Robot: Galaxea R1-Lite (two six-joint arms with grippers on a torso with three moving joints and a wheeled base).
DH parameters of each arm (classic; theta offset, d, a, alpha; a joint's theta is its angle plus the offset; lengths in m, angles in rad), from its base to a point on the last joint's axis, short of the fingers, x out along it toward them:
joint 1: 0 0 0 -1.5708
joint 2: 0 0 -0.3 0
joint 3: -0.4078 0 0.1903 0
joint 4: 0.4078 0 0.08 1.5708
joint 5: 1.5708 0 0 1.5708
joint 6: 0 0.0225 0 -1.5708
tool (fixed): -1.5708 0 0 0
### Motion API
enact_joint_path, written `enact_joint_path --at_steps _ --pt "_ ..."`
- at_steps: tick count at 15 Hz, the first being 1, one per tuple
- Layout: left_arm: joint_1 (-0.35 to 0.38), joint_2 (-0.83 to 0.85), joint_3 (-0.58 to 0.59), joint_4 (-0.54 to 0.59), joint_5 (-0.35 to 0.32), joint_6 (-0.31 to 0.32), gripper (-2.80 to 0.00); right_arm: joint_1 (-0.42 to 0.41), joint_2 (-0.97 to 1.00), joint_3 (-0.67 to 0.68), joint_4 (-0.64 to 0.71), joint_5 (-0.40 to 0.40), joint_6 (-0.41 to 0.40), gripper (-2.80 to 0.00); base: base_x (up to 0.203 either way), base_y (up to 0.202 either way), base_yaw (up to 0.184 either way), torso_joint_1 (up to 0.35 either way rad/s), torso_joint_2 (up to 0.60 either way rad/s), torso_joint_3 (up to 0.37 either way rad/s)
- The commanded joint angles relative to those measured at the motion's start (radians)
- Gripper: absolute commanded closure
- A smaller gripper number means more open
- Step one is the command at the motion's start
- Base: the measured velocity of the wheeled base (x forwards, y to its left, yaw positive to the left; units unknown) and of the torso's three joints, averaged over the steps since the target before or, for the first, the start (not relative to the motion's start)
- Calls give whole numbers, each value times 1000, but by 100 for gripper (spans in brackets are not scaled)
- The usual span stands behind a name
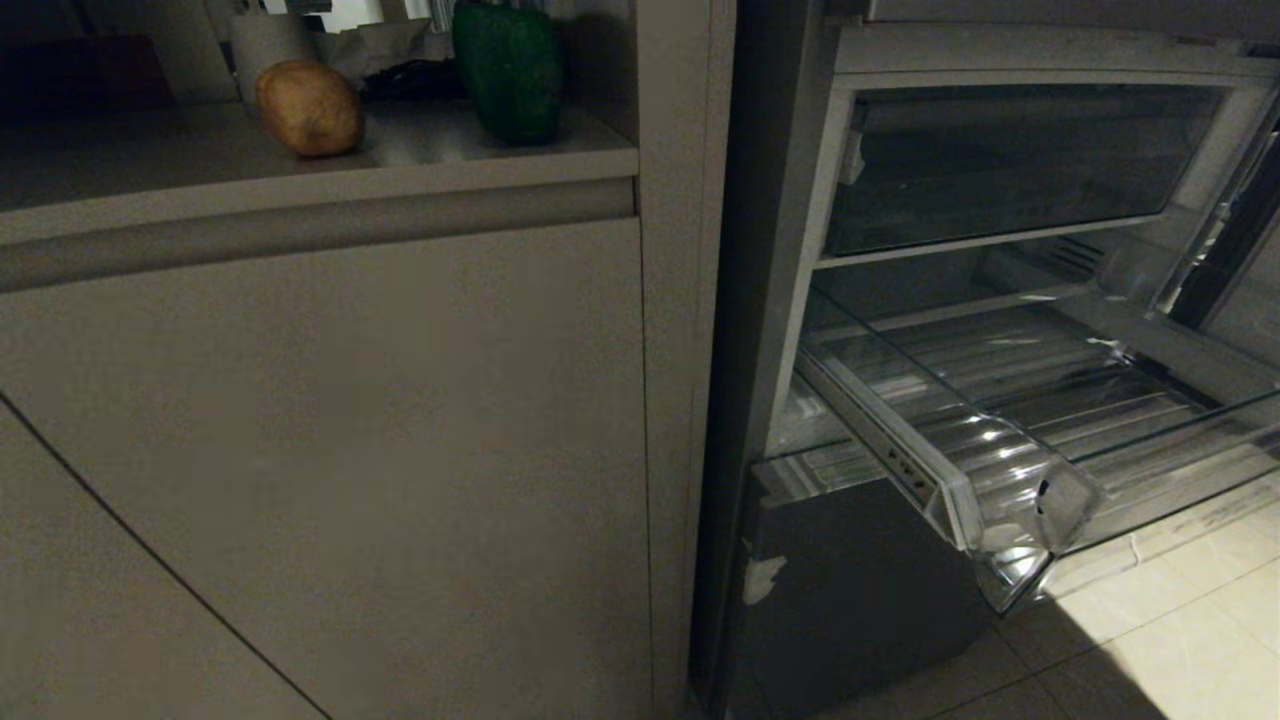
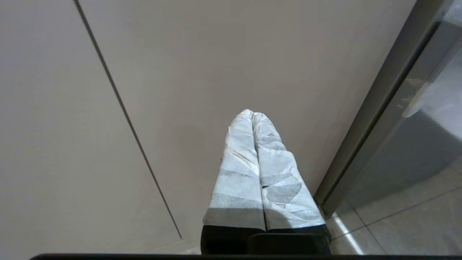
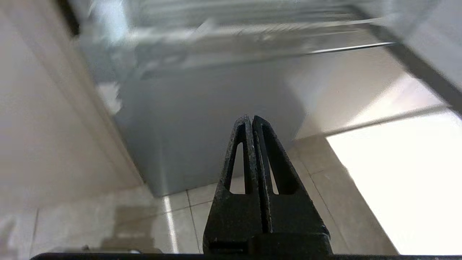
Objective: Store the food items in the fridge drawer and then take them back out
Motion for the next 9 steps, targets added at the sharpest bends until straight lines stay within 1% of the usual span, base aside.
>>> enact_joint_path --at_steps 1,2,3,5,6,7,9 --pt "0 2 0 0 1 -1 0 5 -146 138 0 75 -13 0 0 0 0 0 0 0" --pt "0 2 0 0 1 -1 0 5 -150 193 -16 95 -16 0 0 0 0 0 0 0" --pt "0 2 0 0 1 -1 0 5 -149 250 -65 104 -18 0 0 0 0 0 0 0" --pt "0 2 0 0 1 -1 0 6 -148 382 -212 109 -41 0 0 0 0 0 0 0" --pt "0 2 0 0 1 -1 0 6 -148 447 -313 105 -72 0 0 0 0 0 0 0" --pt "0 2 0 0 1 -1 0 6 -148 477 -377 99 -98 0 0 0 0 0 0 0" --pt "0 2 0 0 1 -1 0 6 -148 480 -381 96 -92 0 0 0 0 0 0 0"
